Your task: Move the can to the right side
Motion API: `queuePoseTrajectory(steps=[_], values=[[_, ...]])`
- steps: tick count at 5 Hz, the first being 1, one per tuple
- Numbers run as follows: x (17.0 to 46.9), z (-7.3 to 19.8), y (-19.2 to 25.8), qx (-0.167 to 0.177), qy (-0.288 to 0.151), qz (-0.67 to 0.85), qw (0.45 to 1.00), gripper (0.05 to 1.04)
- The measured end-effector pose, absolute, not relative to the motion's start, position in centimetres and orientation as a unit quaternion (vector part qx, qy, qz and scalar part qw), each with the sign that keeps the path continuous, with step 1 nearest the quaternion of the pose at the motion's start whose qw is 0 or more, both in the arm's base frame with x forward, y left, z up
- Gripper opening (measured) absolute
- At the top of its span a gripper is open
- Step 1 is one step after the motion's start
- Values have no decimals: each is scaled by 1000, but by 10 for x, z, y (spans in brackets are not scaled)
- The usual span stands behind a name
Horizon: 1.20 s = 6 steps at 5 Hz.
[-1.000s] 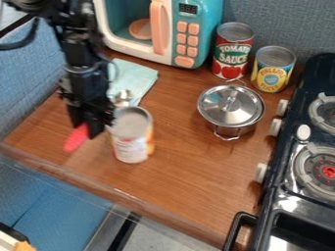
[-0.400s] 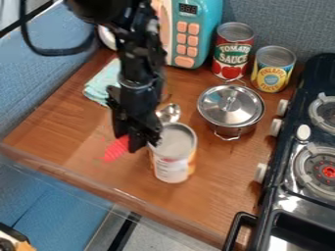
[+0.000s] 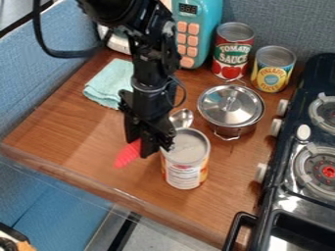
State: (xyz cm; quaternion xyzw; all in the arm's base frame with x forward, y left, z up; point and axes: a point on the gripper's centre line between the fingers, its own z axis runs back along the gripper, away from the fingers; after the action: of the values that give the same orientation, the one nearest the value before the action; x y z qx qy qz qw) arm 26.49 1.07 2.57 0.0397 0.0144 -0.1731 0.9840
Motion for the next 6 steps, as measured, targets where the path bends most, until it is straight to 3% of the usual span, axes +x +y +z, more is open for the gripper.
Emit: queuePoseTrajectory(steps=[3,5,6], values=[[275,22,60,41,6,-77,996,381],[287,-21,60,27,31,-42,998,380],[292,-22,61,28,27,-34,999,465]])
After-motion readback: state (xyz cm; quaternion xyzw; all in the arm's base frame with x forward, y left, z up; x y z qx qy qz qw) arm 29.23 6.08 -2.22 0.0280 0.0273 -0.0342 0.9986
